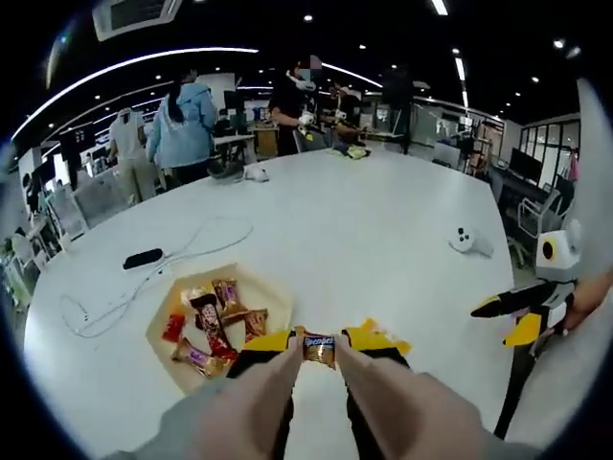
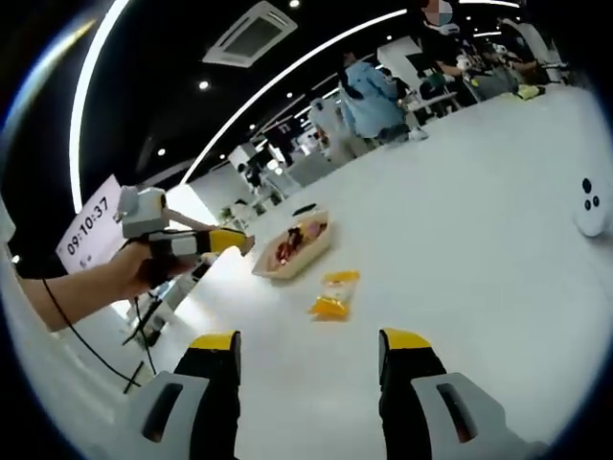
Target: Place the target food into the container with the food tongs after gripping and lifting it, then release it inside without dropping or visibly crushing the food.
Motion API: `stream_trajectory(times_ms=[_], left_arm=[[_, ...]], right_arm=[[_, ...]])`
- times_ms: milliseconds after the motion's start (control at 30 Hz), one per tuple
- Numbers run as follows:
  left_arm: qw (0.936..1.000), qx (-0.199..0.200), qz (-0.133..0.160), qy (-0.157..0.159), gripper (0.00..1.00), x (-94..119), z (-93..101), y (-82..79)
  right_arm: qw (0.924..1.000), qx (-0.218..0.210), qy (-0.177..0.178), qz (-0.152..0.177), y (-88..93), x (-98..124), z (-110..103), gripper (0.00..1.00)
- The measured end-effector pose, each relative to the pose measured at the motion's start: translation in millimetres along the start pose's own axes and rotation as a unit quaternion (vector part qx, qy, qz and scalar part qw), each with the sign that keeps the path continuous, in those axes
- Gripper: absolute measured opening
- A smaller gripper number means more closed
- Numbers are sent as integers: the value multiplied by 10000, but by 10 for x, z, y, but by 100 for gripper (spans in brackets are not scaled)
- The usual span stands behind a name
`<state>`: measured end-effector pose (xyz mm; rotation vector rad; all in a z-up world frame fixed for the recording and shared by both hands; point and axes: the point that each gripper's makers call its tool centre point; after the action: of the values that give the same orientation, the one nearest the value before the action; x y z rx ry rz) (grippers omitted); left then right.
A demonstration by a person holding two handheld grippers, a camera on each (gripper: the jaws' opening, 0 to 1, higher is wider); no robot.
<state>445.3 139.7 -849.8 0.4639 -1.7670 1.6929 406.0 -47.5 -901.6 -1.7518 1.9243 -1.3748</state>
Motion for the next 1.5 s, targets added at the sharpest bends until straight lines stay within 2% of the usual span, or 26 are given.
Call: stream_trajectory(times_ms=[133, 267, 500, 733, 1167, 1300, 1367, 1500], left_arm=[[10000, 64, 17, -37, 17, 7, -55, -13], [9999, 111, -18, 42, 17, -11, -78, -17], [9997, 244, 37, -8, 17, -5, -214, -90], [9993, 340, 126, -91, 17, 82, -349, -185], [9987, 299, 331, -239, 17, 236, -548, -349], [9987, 237, 331, -313, 17, 249, -611, -372], [9983, 19, 304, -489, 17, 263, -670, -388], [9983, 84, 311, -493, 17, 242, -725, -430]], right_arm=[[9999, 124, -58, -67, 11, -55, -78, 59], [9983, 487, 33, -306, 83, -78, -67, 59], [9989, 438, 67, -152, -4, -73, -57, 59], [9988, 461, 66, -135, 9, -84, -110, 59], [9985, 546, 34, -78, 19, -88, -222, 59], [9988, 483, -2, -42, 10, -92, -242, 60], [9987, 510, -9, -55, 23, -94, -248, 60], [9985, 533, -45, -99, 58, -105, -273, 59]])
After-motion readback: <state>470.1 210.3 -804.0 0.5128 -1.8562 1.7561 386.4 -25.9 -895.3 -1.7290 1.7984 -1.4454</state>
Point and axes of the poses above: the point that each gripper's makers call its tool centre point, and the gripper's own axes: x roughly backward along the fingers, z roughly to its right, y roughly out of its underside, and after that the axes turned 8 degrees about -z, right-handed
